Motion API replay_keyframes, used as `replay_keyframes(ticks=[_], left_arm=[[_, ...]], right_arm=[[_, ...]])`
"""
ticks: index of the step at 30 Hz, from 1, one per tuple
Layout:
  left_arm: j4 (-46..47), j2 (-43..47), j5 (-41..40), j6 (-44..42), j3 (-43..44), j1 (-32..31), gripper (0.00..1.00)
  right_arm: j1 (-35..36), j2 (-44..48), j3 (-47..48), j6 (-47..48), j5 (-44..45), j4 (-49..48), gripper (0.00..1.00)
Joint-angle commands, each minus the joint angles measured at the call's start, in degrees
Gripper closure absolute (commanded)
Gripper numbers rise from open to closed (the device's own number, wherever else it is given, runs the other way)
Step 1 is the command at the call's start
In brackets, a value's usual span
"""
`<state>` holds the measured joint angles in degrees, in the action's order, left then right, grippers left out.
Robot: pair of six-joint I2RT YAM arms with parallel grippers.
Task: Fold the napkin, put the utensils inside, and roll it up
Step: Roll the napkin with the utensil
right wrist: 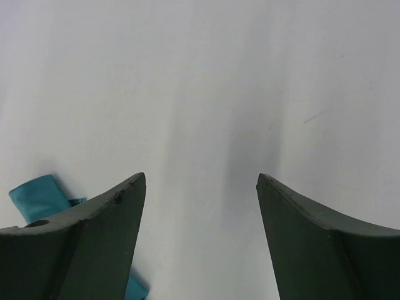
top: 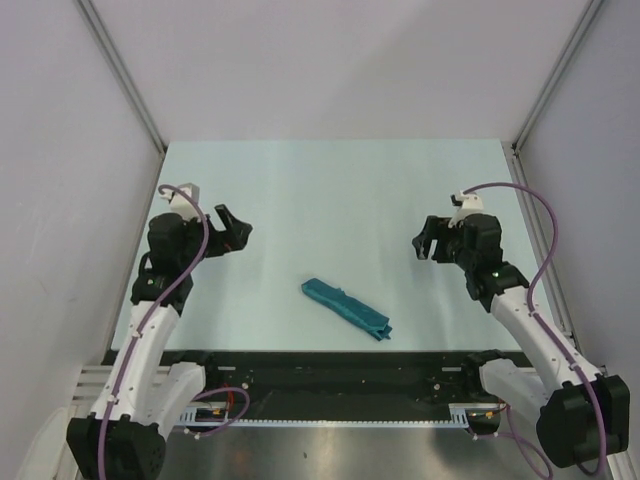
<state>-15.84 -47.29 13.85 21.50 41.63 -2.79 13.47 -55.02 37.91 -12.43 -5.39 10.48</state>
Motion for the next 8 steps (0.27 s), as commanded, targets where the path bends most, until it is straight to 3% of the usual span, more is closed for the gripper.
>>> replay_keyframes(ticks=[1, 8], left_arm=[[-4.29, 0.44, -3.21, -5.06, 1.88, 0.50, 0.01], [-2.09, 1.85, -2.25, -5.41, 1.35, 0.50, 0.00]], right_arm=[[-0.20, 0.80, -0.82, 0.21, 3.90, -3.97, 0.23], [-0.20, 1.50, -1.26, 0.65, 3.45, -4.24, 0.23]])
